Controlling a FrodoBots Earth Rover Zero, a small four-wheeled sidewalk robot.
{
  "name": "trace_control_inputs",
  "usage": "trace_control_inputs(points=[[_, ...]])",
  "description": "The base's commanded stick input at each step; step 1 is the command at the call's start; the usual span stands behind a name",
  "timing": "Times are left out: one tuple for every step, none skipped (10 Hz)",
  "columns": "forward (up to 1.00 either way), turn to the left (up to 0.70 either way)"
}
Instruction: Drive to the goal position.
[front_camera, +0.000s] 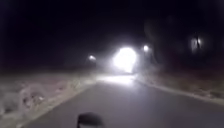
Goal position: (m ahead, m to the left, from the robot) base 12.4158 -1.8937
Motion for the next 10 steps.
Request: trace_control_inputs(points=[[1.00,0.05],[1.00,0.04],[1.00,0.04],[1.00,0.04],[1.00,0.04],[1.00,0.04],[1.00,0.04],[1.00,0.04],[1.00,0.04],[1.00,0.04]])
